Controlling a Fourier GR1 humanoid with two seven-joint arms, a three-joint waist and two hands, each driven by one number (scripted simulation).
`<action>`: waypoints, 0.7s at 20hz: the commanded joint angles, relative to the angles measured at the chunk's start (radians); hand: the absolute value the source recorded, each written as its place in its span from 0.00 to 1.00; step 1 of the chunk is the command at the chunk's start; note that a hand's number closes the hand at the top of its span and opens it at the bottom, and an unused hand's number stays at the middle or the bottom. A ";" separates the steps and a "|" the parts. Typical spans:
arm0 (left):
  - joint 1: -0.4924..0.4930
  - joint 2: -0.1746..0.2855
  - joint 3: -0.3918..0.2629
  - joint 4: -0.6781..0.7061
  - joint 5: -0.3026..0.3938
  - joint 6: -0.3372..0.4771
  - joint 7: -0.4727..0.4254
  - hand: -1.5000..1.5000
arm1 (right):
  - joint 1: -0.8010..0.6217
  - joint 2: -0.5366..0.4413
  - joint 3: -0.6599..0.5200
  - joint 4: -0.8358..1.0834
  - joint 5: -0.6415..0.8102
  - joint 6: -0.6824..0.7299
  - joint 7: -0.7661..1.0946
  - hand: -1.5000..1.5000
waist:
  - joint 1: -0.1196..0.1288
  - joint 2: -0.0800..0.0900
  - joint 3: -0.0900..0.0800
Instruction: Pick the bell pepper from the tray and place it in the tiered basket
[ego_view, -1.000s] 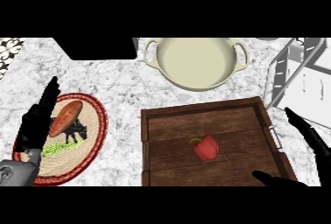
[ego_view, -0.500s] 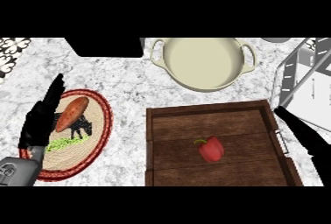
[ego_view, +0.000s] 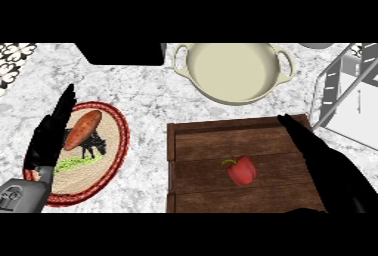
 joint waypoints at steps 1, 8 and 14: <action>0.013 0.008 0.009 -0.019 0.014 -0.040 0.002 0.50 | -0.071 0.111 0.115 0.103 0.085 0.039 0.183 0.00 | 0.002 -0.001 0.001; 0.041 -0.025 0.028 -0.001 -0.026 -0.008 -0.024 0.50 | -0.032 0.144 0.082 0.174 0.104 0.086 0.135 0.00 | -0.016 -0.002 0.002; 0.025 -0.040 0.038 -0.023 -0.052 -0.008 0.021 0.50 | -0.029 0.220 0.161 0.157 0.219 0.128 0.168 0.00 | -0.019 -0.003 0.002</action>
